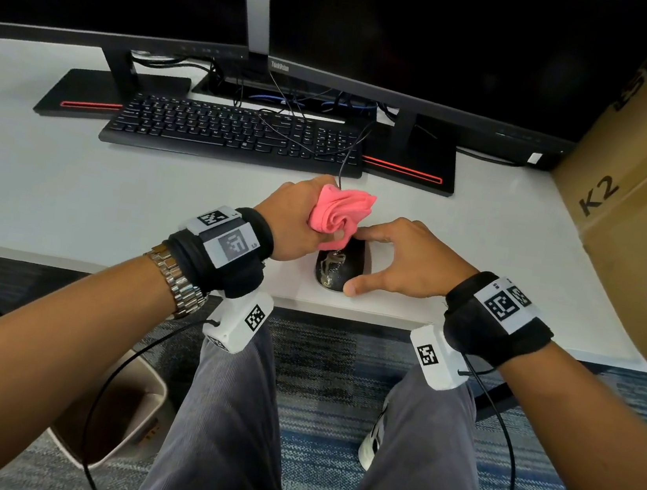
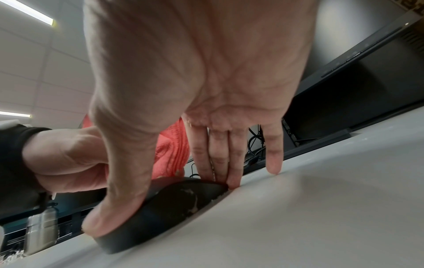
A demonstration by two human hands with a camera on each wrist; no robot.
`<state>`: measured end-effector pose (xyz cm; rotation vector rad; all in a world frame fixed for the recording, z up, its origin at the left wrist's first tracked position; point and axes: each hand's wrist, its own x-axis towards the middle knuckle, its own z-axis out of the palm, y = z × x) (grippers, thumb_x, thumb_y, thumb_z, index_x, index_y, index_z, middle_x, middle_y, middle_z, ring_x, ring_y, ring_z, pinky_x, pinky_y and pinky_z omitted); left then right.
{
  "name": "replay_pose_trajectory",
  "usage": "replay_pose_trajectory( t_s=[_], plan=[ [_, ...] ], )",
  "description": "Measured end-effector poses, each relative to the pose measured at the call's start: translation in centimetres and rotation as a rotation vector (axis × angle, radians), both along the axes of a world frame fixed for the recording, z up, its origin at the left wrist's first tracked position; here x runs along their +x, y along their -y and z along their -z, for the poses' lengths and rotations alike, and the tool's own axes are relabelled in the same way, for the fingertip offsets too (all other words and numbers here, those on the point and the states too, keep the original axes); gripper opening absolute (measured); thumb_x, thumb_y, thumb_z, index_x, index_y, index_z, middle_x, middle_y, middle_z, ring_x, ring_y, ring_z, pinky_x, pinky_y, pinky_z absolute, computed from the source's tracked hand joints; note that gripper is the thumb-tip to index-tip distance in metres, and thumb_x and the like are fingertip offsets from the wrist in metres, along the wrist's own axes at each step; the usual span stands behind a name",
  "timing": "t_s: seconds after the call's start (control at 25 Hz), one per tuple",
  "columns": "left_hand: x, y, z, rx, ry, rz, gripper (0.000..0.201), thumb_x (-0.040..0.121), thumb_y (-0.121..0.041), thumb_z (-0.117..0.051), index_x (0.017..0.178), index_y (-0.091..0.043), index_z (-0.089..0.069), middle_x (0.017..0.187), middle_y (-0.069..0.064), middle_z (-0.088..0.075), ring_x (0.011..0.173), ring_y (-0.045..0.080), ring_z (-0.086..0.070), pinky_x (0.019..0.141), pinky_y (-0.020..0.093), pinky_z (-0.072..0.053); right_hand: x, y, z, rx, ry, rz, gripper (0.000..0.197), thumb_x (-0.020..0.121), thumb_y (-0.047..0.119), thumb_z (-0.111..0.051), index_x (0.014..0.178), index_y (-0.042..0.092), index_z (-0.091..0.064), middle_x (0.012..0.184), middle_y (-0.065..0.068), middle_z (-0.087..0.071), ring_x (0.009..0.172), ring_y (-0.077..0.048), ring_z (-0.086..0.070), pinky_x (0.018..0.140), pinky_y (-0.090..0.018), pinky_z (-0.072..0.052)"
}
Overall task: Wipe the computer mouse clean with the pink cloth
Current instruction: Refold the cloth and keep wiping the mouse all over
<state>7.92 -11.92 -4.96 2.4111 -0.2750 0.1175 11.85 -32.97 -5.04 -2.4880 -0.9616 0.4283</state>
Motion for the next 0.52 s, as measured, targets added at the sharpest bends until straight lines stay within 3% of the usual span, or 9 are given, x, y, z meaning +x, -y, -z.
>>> replay_pose_trajectory(
  t_s=[0.12, 0.32, 0.52],
  plan=[
    [-0.5, -0.1, 0.2, -0.015, 0.007, 0.003, 0.025, 0.080, -0.024, -0.072, 0.097, -0.012, -0.057, 0.080, -0.009, -0.056, 0.071, 0.007, -0.056, 0.066, 0.020, -0.042, 0.0, -0.1, 0.0, 0.001, -0.002, -0.003, 0.085, 0.065, 0.055, -0.086, 0.140, 0.026, -0.059, 0.142, 0.009, -0.061, 0.135, -0.013, -0.051, 0.114, -0.031, -0.036],
    [-0.6, -0.9, 0.2, -0.020, -0.016, 0.033, 0.032, 0.075, -0.033, -0.069, 0.098, -0.014, -0.057, 0.086, -0.004, -0.056, 0.078, 0.019, -0.059, 0.077, 0.038, -0.052, 0.1, -0.1, 0.1, -0.036, 0.008, 0.016, 0.092, 0.063, 0.059, -0.085, 0.143, 0.024, -0.055, 0.146, 0.007, -0.057, 0.139, -0.014, -0.048, 0.117, -0.035, -0.035],
    [-0.2, -1.1, 0.2, -0.085, -0.010, -0.023, 0.028, 0.073, -0.036, -0.066, 0.090, -0.020, -0.051, 0.081, -0.006, -0.055, 0.076, 0.022, -0.058, 0.078, 0.041, -0.051, 0.1, -0.1, 0.1, -0.048, 0.008, 0.044, 0.097, 0.063, 0.057, -0.086, 0.146, 0.022, -0.052, 0.150, 0.006, -0.053, 0.142, -0.016, -0.044, 0.117, -0.032, -0.032]
  ],
)
